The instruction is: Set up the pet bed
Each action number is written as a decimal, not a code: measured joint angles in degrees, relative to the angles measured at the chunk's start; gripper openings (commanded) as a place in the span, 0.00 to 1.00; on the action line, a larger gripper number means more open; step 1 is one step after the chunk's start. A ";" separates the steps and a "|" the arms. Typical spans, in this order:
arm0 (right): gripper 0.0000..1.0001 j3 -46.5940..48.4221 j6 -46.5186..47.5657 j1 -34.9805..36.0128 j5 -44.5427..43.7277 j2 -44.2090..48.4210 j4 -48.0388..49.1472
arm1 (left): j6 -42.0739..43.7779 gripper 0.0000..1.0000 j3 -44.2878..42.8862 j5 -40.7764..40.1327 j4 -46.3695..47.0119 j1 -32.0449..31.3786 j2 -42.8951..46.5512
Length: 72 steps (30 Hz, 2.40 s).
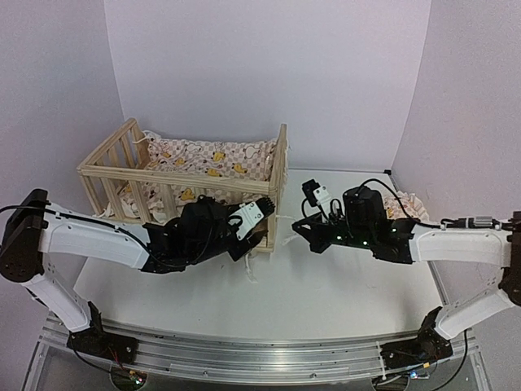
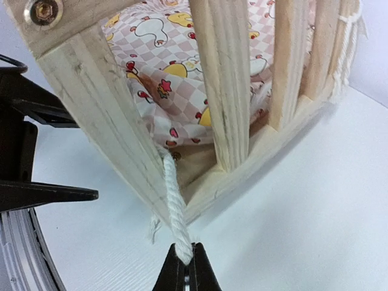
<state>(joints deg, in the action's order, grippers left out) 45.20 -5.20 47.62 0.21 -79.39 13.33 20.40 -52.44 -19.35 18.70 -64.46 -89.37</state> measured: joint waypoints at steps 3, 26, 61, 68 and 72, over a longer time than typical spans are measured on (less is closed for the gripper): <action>0.00 -0.35 -2.65 0.04 -1.41 4.18 -6.46 | 0.59 0.52 1.59 5.01 -1.41 0.02 1.96; 0.00 -13.09 -35.39 1.18 12.88 -2.12 4.23 | -28.86 0.57 22.23 20.62 -2.98 -0.04 9.53; 0.63 -7.27 -53.34 10.93 7.69 -21.28 32.14 | -21.54 0.00 19.24 15.79 8.50 -1.47 -3.00; 0.64 -7.82 -33.91 16.06 -7.25 -21.75 22.61 | -11.30 0.00 14.48 9.55 0.30 1.27 3.36; 0.64 -4.67 -23.41 18.19 -14.57 -26.57 22.76 | -8.03 0.00 14.35 7.56 -2.21 1.97 5.47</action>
<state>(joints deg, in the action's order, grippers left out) 40.53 -28.61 65.81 -14.36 -105.96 36.09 12.37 -38.09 -11.79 16.49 -62.49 -83.90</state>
